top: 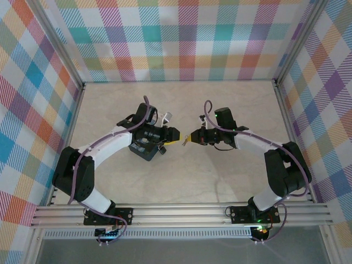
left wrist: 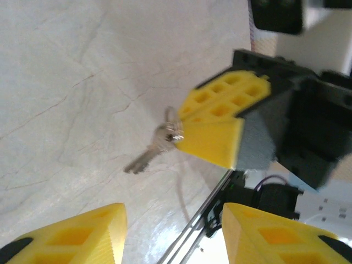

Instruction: Unlock the padlock with the key

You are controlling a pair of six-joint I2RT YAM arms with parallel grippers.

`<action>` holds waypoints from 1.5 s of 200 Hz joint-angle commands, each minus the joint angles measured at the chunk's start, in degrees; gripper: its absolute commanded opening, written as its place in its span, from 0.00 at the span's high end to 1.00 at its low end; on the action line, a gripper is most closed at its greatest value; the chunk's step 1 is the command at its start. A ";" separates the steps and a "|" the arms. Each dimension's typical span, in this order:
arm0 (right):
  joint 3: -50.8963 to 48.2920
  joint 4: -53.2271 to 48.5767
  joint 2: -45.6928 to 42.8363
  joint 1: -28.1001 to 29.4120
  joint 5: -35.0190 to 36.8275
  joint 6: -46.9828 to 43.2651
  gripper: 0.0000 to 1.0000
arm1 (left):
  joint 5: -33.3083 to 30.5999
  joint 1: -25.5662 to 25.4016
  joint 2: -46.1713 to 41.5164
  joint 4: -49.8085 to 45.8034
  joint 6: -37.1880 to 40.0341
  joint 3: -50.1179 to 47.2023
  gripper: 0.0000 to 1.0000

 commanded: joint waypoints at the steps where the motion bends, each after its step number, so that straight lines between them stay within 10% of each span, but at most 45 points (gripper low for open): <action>1: 0.81 4.22 0.50 -0.38 -4.20 6.09 0.97 | -0.14 0.54 -2.02 12.88 -10.80 -3.74 0.54; 38: 0.93 9.25 1.66 -0.63 -7.32 10.51 0.96 | -1.58 1.18 -2.25 21.74 -19.76 -8.12 0.61; 300: 0.06 23.25 3.95 -1.02 -10.90 21.13 0.96 | -0.19 2.61 -6.32 20.07 -18.75 -10.67 0.75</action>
